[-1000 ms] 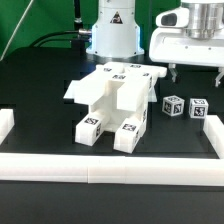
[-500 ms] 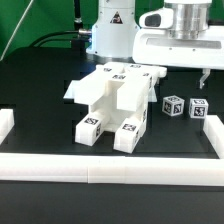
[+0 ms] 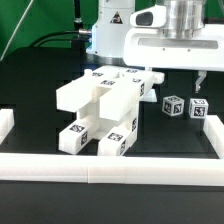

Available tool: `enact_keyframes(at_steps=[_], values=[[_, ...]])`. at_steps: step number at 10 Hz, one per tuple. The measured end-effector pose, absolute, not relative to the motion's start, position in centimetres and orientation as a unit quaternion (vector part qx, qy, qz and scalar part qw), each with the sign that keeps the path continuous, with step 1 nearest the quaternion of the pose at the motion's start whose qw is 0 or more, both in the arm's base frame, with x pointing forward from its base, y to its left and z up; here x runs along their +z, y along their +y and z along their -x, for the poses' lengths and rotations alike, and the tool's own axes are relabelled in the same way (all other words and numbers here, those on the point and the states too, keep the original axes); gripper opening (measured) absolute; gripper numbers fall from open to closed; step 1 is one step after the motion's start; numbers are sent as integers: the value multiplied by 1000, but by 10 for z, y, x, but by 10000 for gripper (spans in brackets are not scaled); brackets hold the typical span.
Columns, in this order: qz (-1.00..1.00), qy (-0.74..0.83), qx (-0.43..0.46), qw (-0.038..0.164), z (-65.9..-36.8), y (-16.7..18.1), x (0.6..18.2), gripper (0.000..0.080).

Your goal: Assemble chair

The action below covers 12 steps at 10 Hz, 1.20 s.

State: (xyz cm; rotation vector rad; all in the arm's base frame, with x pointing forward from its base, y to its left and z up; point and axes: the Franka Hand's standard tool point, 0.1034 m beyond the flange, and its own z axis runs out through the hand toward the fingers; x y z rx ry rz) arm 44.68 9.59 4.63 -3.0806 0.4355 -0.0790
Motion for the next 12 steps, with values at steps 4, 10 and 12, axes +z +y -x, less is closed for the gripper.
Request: enact_keyframes(at_steps=[4,10,12], values=[[989,148,-20,19,-457,104,50,649],[993,115,-27,20,-487,124,49,649],[991,130,-33,25,-501,144,43,649]])
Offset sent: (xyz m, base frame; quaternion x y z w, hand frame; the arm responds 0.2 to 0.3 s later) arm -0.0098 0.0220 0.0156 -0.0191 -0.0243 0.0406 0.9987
